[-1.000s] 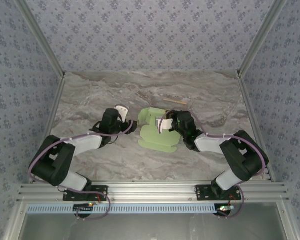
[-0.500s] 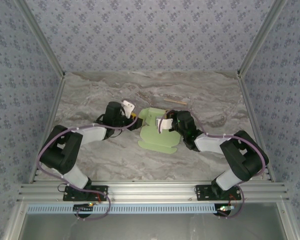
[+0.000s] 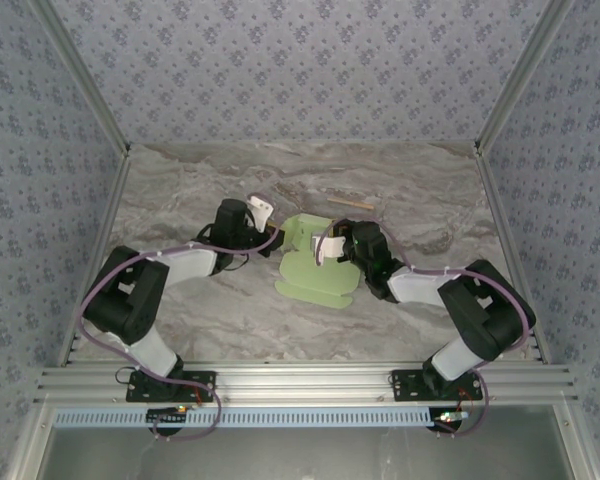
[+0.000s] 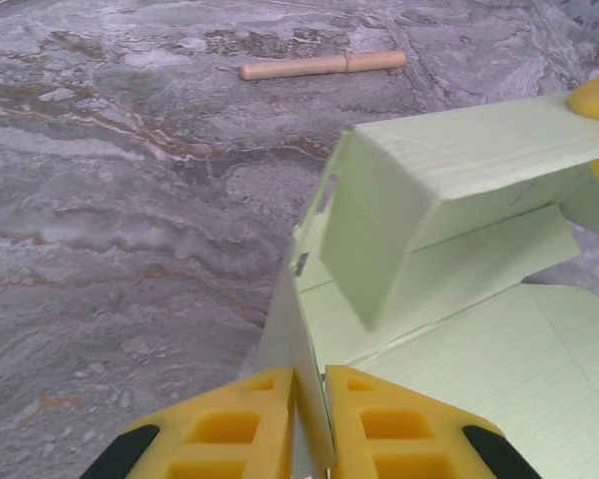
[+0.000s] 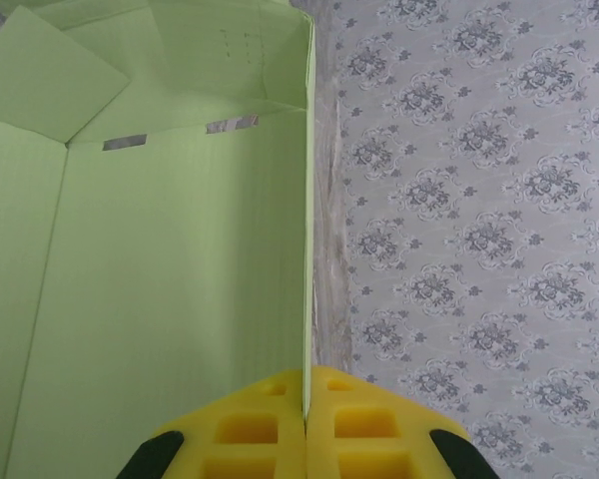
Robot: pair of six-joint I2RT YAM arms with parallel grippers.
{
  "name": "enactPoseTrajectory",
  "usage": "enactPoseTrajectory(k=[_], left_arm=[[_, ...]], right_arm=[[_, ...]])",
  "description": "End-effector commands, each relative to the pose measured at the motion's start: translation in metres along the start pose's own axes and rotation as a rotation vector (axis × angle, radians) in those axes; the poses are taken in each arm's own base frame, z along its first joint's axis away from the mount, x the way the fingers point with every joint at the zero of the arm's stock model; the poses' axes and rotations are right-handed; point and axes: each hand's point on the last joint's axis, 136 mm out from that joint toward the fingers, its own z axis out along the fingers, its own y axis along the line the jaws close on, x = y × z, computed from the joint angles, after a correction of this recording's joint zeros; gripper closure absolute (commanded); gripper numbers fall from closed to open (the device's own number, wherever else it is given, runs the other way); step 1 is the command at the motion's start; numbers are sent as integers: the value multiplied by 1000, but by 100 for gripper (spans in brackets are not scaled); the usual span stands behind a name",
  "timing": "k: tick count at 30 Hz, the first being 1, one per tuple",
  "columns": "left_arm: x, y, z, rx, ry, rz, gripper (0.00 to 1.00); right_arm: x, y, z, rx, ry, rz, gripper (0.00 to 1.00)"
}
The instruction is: Fold the paper box
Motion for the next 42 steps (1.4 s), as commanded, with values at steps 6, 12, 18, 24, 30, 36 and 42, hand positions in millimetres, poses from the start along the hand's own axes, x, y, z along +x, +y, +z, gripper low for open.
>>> enactPoseTrajectory(k=[6,12,18,24,30,36,42], left_arm=[[-14,-43,3,81,-4,-64,84],[0,-50,10,80,31,-61,75],[7,-43,4,53,54,-8,62],[6,-41,-13,60,55,54,51],[-1,-34,-43,51,-3,70,44],[-12,5,-77,-84,-107,20,41],[-3,66,-77,-252,-58,-92,41]], right_arm=[[-4,-11,7,45,14,-2,100],[-4,-10,8,47,11,-1,100],[-6,-5,4,24,-17,-16,100],[-6,-11,0,18,-39,-6,100],[-5,-9,0,6,-40,-5,100],[-5,-9,0,4,-38,-4,100],[-6,-9,1,5,-36,-7,100]])
